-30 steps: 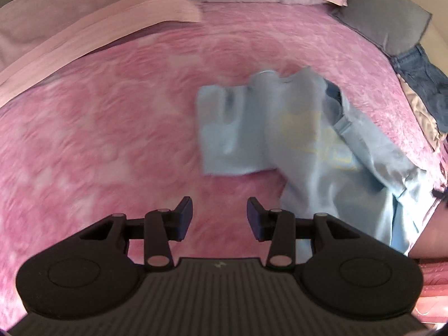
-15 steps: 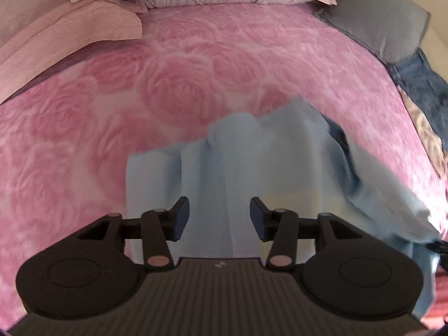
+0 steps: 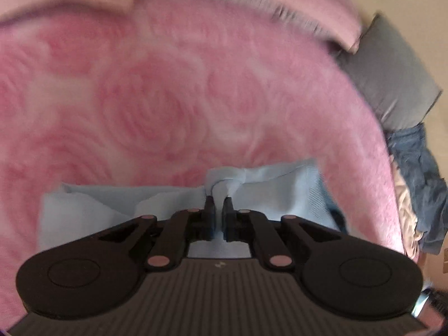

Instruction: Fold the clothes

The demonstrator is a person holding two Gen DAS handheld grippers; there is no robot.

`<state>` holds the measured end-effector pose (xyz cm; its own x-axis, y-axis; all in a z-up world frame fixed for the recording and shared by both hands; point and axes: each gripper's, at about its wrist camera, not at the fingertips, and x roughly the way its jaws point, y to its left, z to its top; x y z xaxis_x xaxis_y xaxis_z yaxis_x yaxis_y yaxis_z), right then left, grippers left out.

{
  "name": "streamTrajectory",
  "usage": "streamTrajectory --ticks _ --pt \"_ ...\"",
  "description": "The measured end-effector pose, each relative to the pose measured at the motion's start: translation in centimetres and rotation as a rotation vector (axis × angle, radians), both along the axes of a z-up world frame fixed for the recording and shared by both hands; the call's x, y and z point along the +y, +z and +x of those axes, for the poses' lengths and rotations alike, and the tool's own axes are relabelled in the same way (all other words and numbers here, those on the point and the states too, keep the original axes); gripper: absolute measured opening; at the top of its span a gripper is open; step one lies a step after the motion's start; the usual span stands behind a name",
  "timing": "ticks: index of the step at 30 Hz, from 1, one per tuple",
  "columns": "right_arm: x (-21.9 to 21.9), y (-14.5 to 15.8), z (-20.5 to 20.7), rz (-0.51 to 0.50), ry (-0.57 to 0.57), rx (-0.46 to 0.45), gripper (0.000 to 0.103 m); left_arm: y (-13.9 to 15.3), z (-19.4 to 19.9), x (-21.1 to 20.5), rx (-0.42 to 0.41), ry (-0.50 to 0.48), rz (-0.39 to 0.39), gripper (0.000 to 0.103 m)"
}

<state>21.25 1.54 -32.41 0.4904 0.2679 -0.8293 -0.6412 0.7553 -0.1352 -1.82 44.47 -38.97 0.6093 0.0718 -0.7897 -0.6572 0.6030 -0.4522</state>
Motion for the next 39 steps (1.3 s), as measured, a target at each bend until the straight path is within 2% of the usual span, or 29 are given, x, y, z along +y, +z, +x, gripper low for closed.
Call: streamTrajectory --ticks 3,6,9,12,15,18,20,23,25,26,28,29,30,32,35,39 --pt "0.4 3.1 0.9 0.045 0.107 -0.032 0.0 5.4 -5.6 -1.6 -0.053 0.023 0.128 0.002" --pt "1.0 6.3 0.9 0.085 0.232 -0.042 0.0 11.4 -13.6 -3.8 -0.078 0.086 0.211 0.002" --pt "1.8 8.9 -0.5 0.128 0.361 -0.013 0.0 17.8 -22.0 -7.1 -0.063 0.161 0.296 0.002" --pt "2.3 11.6 -2.6 0.17 0.504 0.029 0.0 23.7 -28.8 -11.3 -0.045 0.236 0.343 0.002" --pt "3.3 15.0 -4.4 0.21 0.644 0.07 0.0 29.3 -32.6 -15.3 -0.015 0.278 0.417 0.002" --pt "5.1 18.2 -5.3 0.233 0.761 0.055 0.0 34.2 -34.2 -17.3 -0.04 0.286 0.51 0.002" --pt "6.4 20.1 -5.8 0.261 0.815 0.032 0.0 36.3 -34.7 -17.3 -0.068 0.314 0.55 0.002" --pt "9.9 21.8 -5.8 0.282 0.872 -0.018 0.0 35.6 -34.3 -13.7 -0.075 0.409 0.536 0.004" --pt "13.2 21.5 -5.2 0.277 0.876 -0.031 0.0 32.2 -33.4 -8.6 -0.09 0.47 0.459 0.018" --pt "15.8 20.4 -4.8 0.261 0.854 -0.014 0.0 30.1 -32.4 -6.0 -0.065 0.514 0.423 0.026" --pt "21.2 16.8 -4.6 0.164 0.802 0.049 0.002 26.0 -30.2 -1.4 0.003 0.577 0.353 0.028" --pt "23.8 14.9 -4.4 0.104 0.771 0.064 0.009 24.1 -29.2 0.5 0.043 0.595 0.321 0.028" --pt "25.3 13.3 -4.5 0.054 0.733 0.046 0.032 23.0 -28.7 1.0 0.075 0.59 0.317 0.028" --pt "26.4 11.0 -4.9 0.019 0.695 0.038 0.057 20.9 -27.7 2.0 0.135 0.578 0.308 0.03" --pt "24.2 8.1 -5.2 0.032 0.66 0.116 0.059 18.7 -27.9 -0.4 0.151 0.54 0.289 0.035" --pt "19.7 2.7 -4.7 -0.014 0.517 0.307 0.059 14.8 -29.2 -4.2 0.211 0.549 0.166 0.034"
